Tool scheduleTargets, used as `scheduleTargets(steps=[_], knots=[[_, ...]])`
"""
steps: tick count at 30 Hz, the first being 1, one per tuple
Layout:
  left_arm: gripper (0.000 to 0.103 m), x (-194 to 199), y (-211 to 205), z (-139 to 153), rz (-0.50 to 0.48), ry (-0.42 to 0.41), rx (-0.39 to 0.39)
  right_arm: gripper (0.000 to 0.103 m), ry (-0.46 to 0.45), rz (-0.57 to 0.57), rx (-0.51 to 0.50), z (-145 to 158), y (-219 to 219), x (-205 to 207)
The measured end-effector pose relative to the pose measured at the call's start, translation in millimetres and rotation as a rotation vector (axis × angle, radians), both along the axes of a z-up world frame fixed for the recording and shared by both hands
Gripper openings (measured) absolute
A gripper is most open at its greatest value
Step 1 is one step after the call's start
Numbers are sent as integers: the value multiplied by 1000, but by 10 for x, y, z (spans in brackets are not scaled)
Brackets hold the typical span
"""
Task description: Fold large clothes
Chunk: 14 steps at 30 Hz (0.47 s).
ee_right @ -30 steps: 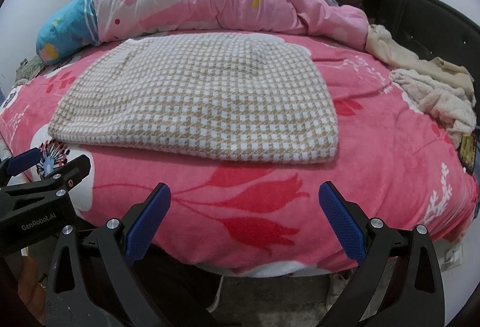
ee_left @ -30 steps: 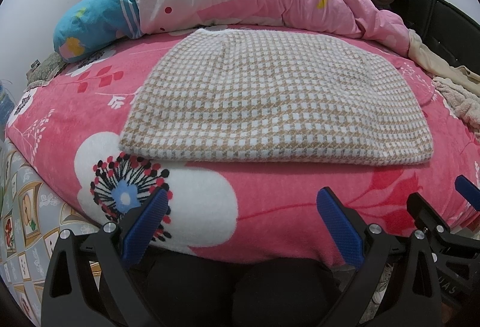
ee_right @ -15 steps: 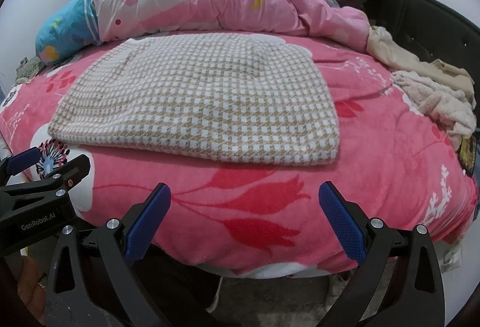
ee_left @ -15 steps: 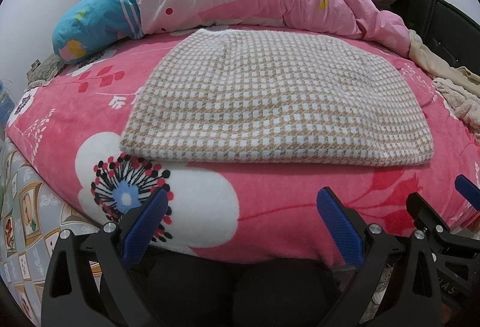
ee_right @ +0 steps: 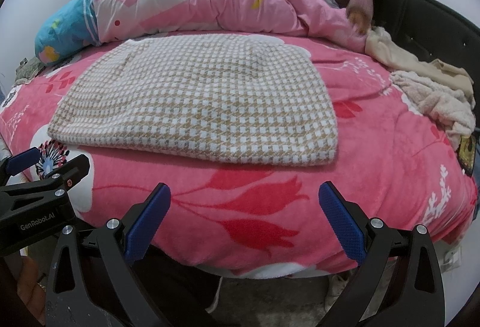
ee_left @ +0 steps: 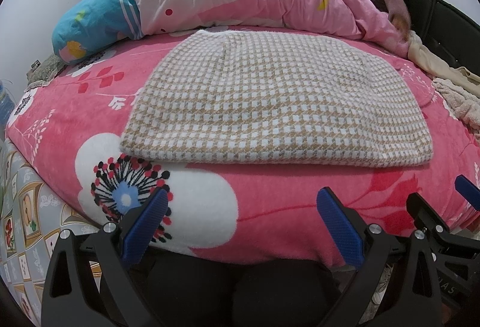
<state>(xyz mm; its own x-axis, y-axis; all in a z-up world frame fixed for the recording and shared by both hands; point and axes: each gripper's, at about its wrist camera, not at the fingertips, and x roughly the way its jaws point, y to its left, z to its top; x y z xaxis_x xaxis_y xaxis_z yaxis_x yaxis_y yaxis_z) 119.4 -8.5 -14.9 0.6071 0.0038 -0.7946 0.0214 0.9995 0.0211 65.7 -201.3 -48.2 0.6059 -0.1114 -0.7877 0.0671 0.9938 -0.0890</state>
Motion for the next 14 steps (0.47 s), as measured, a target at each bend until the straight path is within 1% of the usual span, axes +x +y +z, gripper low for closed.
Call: scheduleTargets(steps=[14], knots=[[98,5,1,-18,1,8,-4,96,8,-9,3,-20,-9,-25]])
